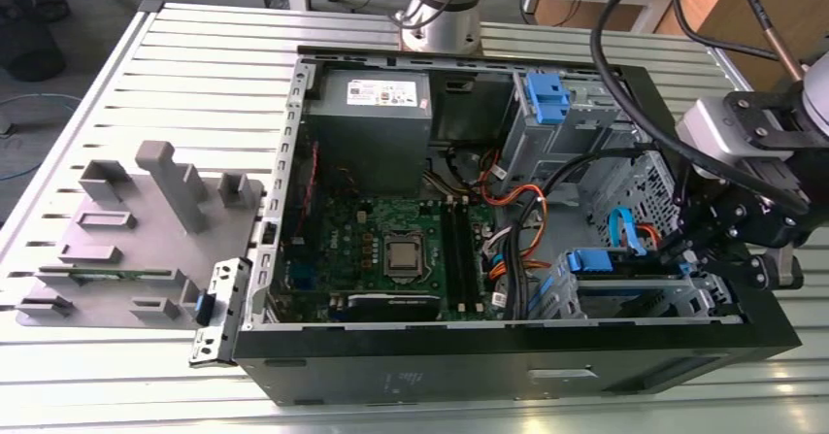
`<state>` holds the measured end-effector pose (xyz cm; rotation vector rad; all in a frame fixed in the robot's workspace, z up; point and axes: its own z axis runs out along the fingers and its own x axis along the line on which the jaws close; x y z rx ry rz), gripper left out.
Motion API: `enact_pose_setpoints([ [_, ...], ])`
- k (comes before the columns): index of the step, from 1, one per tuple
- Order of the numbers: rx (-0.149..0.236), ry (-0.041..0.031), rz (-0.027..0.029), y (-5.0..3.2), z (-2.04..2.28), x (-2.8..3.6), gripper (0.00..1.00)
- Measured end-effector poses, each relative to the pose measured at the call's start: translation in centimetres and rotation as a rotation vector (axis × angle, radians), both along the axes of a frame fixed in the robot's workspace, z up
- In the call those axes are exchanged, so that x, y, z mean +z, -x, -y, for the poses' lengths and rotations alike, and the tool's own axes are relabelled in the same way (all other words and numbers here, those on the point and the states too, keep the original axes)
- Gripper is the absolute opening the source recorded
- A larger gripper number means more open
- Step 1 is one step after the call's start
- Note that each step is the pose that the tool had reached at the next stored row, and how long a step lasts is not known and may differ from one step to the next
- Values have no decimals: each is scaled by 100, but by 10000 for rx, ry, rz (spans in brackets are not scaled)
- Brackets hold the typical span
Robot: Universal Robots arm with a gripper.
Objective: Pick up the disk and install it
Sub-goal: 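Insert the second disk wire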
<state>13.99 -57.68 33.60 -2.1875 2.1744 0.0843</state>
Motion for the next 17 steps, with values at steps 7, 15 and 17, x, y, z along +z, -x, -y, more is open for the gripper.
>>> enact_pose_setpoints([
  [7,0,-2,0,23,-53,-1,16],
  [15,0,6,8,40,-53,-2,16],
  [17,0,7,10,42,-54,-4,16],
])
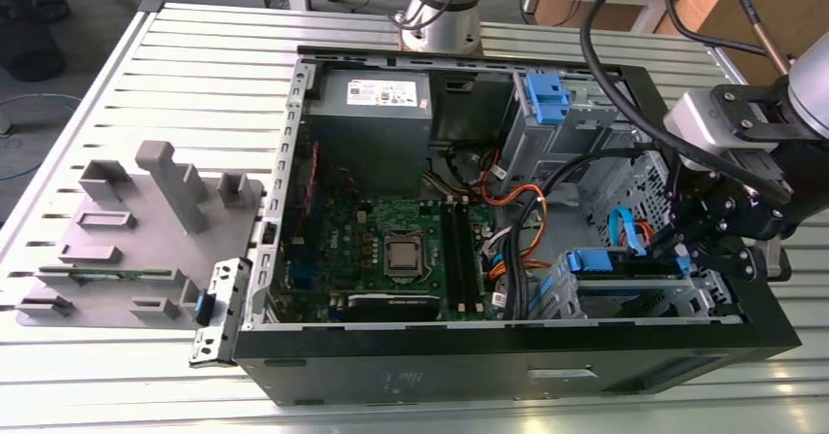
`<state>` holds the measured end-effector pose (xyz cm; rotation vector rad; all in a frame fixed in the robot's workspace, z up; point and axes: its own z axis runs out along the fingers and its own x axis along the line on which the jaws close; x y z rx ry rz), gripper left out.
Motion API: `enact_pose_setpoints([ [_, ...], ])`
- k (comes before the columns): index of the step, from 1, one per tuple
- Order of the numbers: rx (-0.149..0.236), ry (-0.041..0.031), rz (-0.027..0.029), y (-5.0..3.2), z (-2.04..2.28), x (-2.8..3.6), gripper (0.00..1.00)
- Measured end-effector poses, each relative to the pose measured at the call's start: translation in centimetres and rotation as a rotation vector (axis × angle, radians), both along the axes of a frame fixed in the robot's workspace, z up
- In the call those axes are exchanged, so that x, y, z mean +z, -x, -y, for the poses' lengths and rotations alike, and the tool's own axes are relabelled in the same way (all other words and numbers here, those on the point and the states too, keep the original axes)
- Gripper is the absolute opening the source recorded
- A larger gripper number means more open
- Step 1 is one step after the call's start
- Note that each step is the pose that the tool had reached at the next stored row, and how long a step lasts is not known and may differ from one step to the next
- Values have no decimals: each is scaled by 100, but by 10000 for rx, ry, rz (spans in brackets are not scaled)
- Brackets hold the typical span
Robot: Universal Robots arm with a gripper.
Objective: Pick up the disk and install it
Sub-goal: 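Insert the second disk wire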
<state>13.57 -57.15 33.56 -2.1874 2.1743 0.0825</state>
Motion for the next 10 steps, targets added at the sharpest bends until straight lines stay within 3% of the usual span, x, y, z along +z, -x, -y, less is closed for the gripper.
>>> enact_pose_setpoints([
  [10,1,4,0,11,0,-8,16],
])
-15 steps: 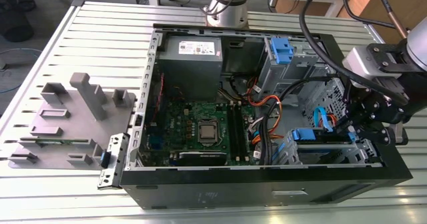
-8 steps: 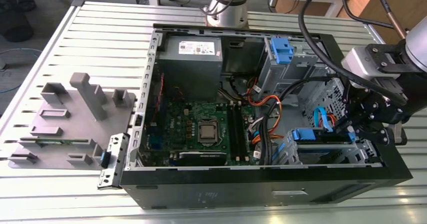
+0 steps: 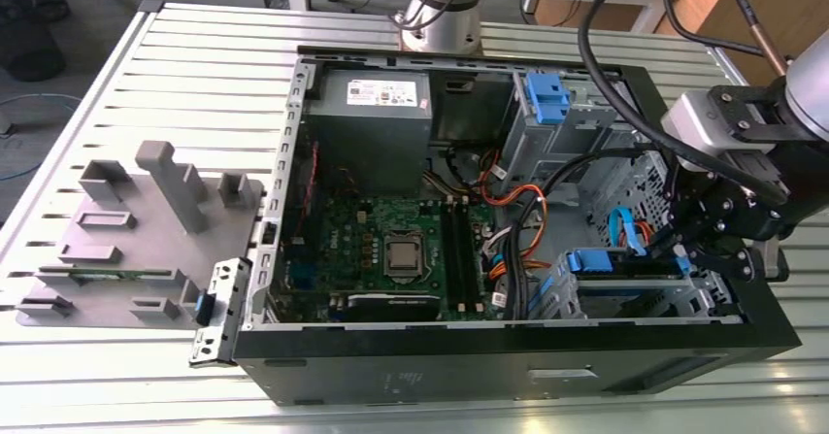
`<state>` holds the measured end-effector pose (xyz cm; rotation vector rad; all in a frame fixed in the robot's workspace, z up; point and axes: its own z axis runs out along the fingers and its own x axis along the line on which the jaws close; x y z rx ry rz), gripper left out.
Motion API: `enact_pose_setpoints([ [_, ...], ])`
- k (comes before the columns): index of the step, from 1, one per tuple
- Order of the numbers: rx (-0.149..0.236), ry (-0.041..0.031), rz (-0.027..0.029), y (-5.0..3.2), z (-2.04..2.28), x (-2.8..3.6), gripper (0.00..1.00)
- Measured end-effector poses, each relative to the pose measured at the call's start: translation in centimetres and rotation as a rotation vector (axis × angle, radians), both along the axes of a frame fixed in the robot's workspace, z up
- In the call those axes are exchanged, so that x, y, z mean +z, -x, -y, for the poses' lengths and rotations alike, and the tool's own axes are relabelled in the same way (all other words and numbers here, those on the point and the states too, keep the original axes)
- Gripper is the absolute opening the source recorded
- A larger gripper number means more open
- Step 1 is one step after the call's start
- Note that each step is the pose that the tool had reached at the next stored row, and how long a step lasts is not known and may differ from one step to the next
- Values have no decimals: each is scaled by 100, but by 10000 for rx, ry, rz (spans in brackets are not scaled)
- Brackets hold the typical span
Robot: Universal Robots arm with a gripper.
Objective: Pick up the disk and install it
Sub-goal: 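Insert the second disk wire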
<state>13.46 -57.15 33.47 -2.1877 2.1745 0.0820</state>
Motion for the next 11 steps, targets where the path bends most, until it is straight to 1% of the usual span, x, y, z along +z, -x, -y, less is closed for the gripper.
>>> enact_pose_setpoints([
  [9,0,-2,6,0,0,16,16],
  [11,-3,24,66,3,0,17,16],
])
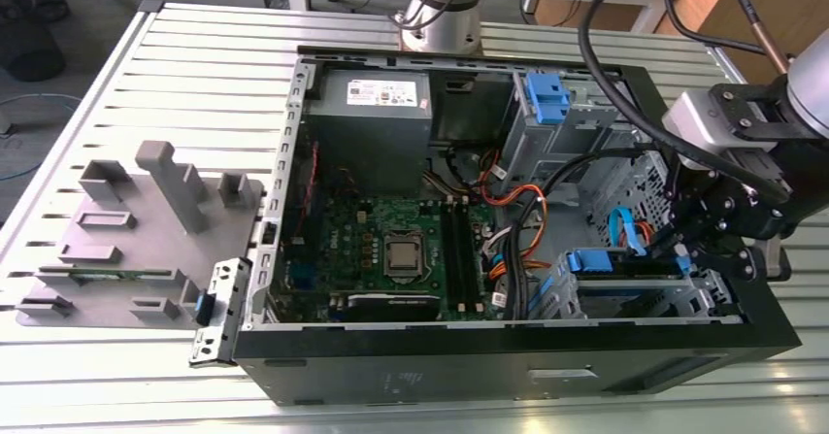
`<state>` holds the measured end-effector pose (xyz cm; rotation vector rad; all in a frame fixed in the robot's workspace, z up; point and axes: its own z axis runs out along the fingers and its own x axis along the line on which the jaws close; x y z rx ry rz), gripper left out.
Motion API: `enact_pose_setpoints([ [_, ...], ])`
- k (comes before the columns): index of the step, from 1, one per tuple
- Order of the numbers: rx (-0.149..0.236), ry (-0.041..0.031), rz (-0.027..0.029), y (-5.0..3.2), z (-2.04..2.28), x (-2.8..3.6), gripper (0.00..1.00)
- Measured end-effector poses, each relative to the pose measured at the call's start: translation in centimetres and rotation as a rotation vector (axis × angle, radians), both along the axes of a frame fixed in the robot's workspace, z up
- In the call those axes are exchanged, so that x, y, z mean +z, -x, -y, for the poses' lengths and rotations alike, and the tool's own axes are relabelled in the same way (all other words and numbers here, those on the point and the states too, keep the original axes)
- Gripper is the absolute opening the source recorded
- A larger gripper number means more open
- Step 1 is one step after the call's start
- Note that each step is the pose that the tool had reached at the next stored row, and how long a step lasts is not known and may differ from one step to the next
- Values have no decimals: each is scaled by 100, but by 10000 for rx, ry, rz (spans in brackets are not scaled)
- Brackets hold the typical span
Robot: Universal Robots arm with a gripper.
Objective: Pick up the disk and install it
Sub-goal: 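Insert the second disk wire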
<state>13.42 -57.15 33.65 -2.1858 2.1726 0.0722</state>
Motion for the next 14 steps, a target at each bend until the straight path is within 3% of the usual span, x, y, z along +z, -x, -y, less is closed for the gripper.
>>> enact_pose_setpoints([
  [3,1,47,99,4,0,0,16],
  [14,1,61,262,58,0,-7,16],
])
